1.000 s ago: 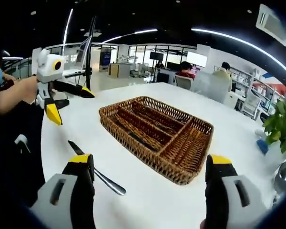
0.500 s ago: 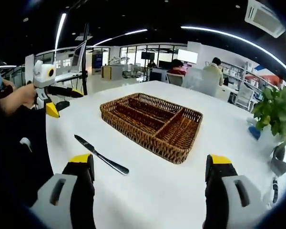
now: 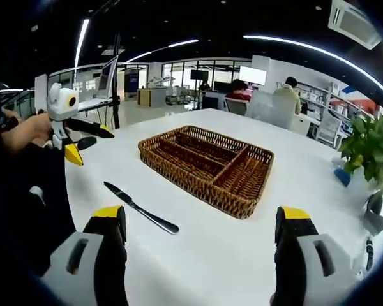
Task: Arrange the knives, forks, and spoons in their matching storage slots by inserting each utensil handle-first until every utensil is classified and aligned in the correct compartment
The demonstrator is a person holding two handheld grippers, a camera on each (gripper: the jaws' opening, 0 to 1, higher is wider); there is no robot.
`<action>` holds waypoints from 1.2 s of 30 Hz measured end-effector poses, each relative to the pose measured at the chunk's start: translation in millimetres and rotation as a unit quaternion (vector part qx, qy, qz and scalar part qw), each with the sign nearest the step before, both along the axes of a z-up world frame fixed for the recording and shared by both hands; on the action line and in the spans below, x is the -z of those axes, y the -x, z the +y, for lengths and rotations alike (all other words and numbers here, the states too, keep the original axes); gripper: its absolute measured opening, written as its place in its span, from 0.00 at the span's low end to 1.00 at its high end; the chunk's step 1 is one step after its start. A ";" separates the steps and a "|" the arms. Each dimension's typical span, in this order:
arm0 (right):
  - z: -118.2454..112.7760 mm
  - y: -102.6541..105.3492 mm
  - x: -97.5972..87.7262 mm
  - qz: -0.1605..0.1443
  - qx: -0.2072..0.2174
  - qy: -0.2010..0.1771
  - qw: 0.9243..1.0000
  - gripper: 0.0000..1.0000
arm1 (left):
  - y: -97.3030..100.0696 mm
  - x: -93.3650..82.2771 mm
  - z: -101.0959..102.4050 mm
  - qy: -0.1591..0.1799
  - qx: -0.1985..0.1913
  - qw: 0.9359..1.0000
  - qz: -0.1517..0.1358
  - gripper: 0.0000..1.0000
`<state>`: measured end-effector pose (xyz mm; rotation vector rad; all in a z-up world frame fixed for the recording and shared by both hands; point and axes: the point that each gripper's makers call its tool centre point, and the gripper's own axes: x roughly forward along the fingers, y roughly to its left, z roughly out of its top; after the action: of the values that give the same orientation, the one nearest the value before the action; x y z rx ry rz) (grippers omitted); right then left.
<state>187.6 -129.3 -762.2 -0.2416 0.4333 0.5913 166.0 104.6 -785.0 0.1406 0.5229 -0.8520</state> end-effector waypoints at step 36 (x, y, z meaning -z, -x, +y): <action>33.0 26.3 22.1 0.046 -0.048 0.050 0.997 0.85 | 8.5 74.9 -20.5 -0.245 0.161 0.947 0.131 0.21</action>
<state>161.3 -96.3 -784.3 -0.3340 0.5426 0.6778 157.6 84.1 -860.0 0.5870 0.9770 -1.0512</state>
